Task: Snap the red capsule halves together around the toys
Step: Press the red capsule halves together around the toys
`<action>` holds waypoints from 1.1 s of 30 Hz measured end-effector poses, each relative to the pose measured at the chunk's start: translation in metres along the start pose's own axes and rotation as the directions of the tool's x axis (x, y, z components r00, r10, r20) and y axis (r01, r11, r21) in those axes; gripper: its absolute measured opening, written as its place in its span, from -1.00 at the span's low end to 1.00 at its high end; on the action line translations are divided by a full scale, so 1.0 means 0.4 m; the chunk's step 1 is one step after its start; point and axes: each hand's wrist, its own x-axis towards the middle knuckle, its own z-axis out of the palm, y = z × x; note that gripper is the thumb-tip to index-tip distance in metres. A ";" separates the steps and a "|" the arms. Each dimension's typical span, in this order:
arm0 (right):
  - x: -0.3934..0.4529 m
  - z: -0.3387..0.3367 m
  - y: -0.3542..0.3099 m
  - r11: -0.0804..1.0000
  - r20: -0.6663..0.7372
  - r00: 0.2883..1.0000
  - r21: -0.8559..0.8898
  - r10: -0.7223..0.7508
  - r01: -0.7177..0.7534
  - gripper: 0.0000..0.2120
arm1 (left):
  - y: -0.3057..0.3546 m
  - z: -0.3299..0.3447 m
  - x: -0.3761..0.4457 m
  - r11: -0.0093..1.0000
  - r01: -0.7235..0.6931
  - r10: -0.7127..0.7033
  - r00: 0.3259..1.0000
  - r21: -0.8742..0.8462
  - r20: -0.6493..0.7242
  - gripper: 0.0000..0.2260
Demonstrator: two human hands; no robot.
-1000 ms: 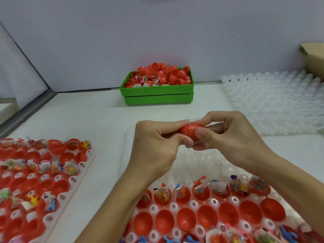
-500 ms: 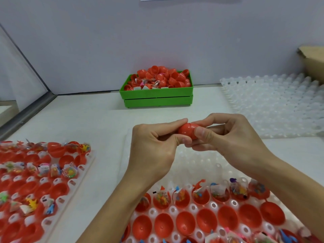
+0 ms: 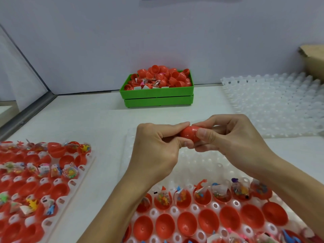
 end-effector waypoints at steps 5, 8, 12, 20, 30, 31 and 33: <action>-0.002 0.003 0.000 1.000 -0.013 1.000 -0.001 -0.018 0.018 -0.74 | -0.004 0.001 0.000 1.000 0.006 -0.006 1.000 0.001 0.004 -0.73; -0.001 0.004 0.001 0.999 -0.022 0.999 0.029 -0.028 0.028 -0.78 | -0.003 0.000 0.000 1.000 0.010 -0.009 1.000 -0.002 0.005 -0.73; 0.002 0.005 0.005 0.998 -0.023 0.999 0.064 -0.026 0.027 -0.76 | -0.001 -0.003 0.000 1.000 0.007 -0.008 1.000 0.009 0.006 -0.73; -0.001 0.006 0.008 1.000 -0.018 1.000 -0.006 -0.021 0.021 -0.76 | -0.001 0.003 -0.002 1.000 0.001 0.000 1.000 0.019 -0.019 -0.75; 0.001 0.017 0.010 0.996 -0.001 0.996 0.000 -0.088 0.088 -0.80 | 0.027 0.003 -0.001 0.999 -0.022 0.020 0.997 -0.024 -0.078 -0.71; 0.000 0.016 0.011 0.995 0.017 0.995 -0.014 -0.094 0.094 -0.77 | 0.027 0.003 0.000 0.999 -0.038 0.039 0.998 0.009 -0.057 -0.78; -0.002 0.014 0.010 0.992 0.076 0.992 -0.070 -0.102 0.107 -0.75 | 0.029 0.000 0.004 0.994 -0.070 0.070 0.998 0.088 0.001 -0.86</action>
